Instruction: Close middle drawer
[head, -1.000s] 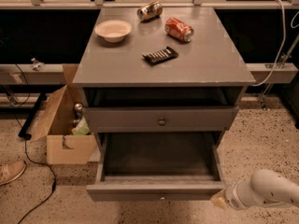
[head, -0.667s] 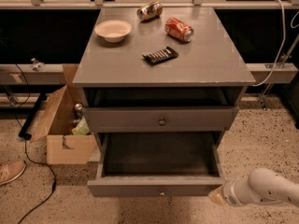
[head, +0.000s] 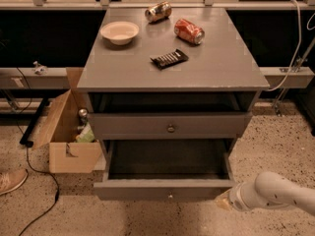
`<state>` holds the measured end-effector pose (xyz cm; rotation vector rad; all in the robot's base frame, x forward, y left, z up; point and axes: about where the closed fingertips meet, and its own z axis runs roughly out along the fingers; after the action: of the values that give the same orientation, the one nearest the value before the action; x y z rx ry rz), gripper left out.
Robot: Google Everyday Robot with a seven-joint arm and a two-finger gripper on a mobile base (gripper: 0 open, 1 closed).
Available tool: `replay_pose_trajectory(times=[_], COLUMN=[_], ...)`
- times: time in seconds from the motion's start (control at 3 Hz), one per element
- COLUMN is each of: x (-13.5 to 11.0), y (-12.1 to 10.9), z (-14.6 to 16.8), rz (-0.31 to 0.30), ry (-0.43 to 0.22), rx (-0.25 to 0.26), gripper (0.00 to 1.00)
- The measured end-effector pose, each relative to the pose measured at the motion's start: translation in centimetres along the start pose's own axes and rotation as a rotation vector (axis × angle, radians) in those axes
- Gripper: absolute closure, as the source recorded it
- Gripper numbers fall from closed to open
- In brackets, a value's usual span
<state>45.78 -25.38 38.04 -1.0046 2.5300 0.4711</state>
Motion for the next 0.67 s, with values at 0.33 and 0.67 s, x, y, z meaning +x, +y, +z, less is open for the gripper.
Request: replay_pose_trajectory(times=[0.33, 0.67], x=[-2.0, -4.1], y=[-1.5, -3.3], z=[1.2, 2.3], rz=[-0.020, -0.034], ry=[-0.023, -0.047], rx=[0.002, 0.006], gripper=[1.00, 1.00])
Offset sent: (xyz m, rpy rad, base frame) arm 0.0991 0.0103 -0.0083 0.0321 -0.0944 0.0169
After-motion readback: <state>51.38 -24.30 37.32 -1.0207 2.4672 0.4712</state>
